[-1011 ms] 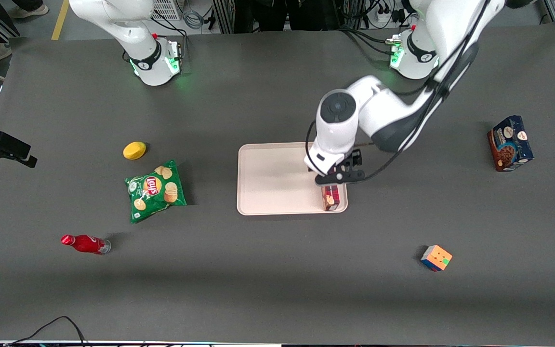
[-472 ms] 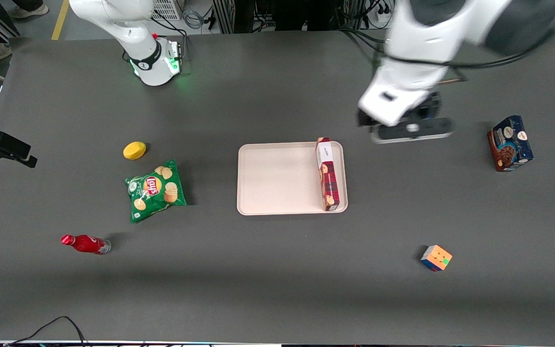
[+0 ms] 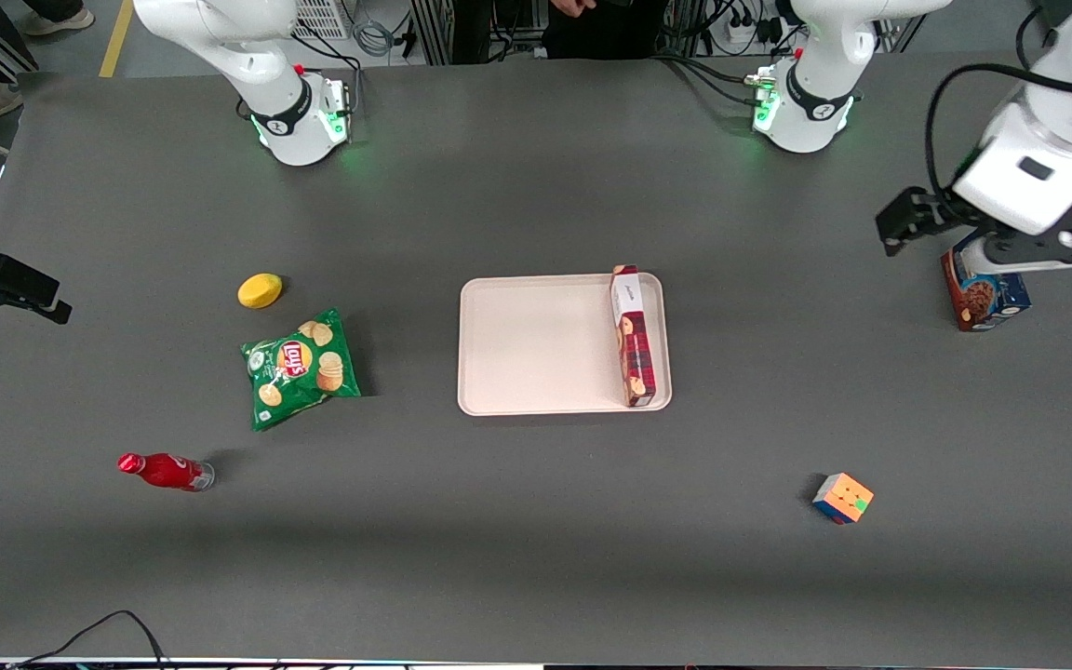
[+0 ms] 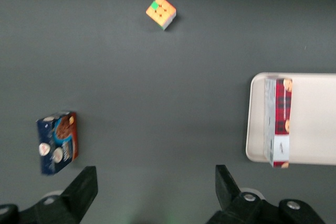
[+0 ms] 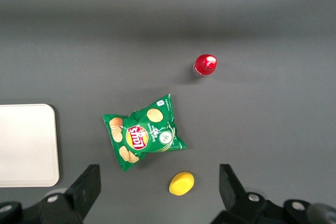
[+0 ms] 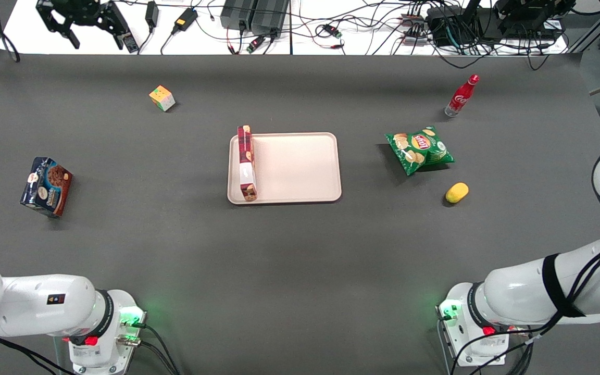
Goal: Place red cookie box on tray
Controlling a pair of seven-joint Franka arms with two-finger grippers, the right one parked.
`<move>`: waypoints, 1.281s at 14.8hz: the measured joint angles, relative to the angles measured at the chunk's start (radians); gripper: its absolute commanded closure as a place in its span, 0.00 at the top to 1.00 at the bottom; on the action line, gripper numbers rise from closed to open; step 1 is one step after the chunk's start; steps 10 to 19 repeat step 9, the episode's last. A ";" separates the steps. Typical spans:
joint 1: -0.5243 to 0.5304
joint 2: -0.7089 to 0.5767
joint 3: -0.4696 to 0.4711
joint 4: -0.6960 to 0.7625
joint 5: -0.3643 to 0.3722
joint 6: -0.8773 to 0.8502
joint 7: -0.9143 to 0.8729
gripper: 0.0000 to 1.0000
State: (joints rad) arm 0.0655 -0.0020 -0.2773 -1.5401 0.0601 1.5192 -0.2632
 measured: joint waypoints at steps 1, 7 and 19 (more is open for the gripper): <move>-0.001 -0.029 0.031 -0.072 -0.017 0.074 0.029 1.00; -0.005 -0.091 0.087 -0.283 -0.019 0.262 0.091 1.00; -0.005 -0.091 0.089 -0.283 0.003 0.262 0.094 1.00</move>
